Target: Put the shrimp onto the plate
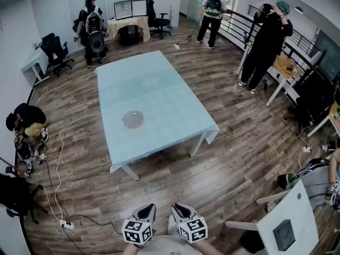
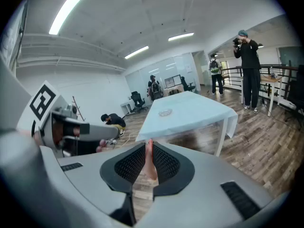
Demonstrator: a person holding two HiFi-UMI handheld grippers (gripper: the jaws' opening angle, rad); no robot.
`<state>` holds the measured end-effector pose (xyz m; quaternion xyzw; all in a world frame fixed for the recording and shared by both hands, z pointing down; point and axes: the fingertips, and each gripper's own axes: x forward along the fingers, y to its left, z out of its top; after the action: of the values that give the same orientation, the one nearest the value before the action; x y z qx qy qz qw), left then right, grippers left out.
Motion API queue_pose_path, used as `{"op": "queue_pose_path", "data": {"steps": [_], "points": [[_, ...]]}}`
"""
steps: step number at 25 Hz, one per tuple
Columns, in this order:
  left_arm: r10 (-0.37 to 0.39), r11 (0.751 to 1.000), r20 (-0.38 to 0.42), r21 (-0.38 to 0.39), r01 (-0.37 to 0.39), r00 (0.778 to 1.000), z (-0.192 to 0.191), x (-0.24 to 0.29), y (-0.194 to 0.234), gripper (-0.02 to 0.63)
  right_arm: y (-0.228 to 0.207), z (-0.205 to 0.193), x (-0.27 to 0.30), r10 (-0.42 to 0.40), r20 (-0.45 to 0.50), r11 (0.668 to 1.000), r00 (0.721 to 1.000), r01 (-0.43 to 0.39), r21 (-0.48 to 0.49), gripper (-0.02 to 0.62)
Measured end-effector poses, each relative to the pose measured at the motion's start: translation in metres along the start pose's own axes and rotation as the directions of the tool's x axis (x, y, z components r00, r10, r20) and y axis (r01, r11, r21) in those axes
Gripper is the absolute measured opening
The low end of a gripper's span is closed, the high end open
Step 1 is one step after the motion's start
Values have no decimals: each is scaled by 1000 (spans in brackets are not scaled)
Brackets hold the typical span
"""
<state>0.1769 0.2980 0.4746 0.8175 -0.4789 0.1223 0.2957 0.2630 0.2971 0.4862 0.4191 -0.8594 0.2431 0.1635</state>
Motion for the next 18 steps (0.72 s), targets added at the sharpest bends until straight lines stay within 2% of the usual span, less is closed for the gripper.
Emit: {"op": "queue_pose_path", "data": {"steps": [5,8,12,18], "points": [[5,1000,-20,-29,-5,1000,-38,-46,-18,8,59,-5,-15,69,14,996,997,-70,48,67],[-6,1000,-9,-29,6,1000,-45,-52,-17,8,65,-6,-18,70,17,997,997,-70,37,67],[24,999,36,-26,-23,999,-26,-52,-5,8,62,11,-11,89,71,993,994,-94,74,67],[91,996,97,-21,-89,991,4,-41,-5,8,50,40,-10,151,133,987,980,-158,40,67]]}}
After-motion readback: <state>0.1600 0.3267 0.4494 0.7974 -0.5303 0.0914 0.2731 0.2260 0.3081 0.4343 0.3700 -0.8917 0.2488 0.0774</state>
